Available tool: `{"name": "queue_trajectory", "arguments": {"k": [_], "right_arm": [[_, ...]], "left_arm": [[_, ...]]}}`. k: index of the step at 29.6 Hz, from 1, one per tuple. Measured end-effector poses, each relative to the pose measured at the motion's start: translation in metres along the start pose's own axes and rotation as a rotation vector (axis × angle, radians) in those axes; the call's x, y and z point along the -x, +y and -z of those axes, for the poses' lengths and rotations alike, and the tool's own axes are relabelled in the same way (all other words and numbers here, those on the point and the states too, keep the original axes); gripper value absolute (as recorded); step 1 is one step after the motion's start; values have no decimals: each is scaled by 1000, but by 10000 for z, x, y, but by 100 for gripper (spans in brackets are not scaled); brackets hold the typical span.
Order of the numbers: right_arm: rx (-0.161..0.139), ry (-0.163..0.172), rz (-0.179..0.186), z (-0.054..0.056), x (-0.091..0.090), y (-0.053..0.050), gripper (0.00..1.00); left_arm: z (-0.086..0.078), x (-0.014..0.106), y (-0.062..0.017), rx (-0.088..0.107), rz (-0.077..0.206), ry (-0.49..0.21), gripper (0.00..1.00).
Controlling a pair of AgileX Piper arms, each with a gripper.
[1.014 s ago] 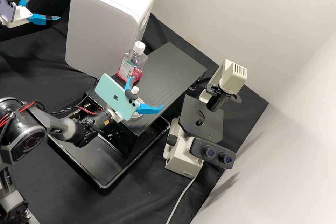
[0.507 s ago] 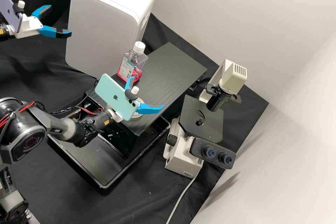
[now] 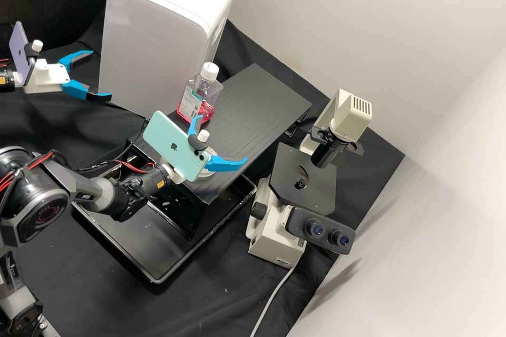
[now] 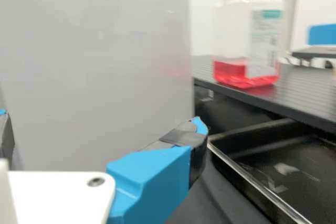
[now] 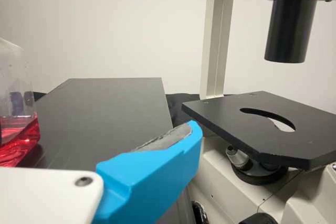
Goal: Remove the lid from the petri dish
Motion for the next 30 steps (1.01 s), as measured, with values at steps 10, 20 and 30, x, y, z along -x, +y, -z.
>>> {"name": "queue_trajectory", "arguments": {"k": [10,20,30], "right_arm": [[0,0,0,0,0,0,100],[0,0,0,0,0,0,100],[0,0,0,0,0,0,100]], "left_arm": [[-216,118,-151,-6,67,-75,100],[-367,149,-278,-15,112,-122,100],[-404,188,-351,-26,143,-142,100]]}}
